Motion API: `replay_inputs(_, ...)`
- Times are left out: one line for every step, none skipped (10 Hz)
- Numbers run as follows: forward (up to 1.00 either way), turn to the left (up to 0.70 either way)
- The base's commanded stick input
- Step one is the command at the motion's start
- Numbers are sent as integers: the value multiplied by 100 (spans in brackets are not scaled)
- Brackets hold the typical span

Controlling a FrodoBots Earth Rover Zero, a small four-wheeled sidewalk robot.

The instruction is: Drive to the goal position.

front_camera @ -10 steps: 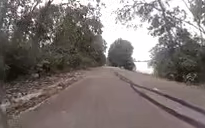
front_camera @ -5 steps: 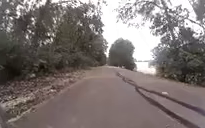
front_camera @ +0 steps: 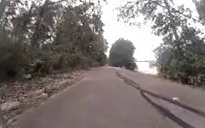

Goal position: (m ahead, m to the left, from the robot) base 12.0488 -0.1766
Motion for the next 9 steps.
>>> replay_inputs(70, 0)
replay_inputs(70, 0)
replay_inputs(70, 0)
replay_inputs(70, 0)
replay_inputs(70, 0)
replay_inputs(70, 0)
replay_inputs(70, 0)
replay_inputs(70, 0)
replay_inputs(70, 0)
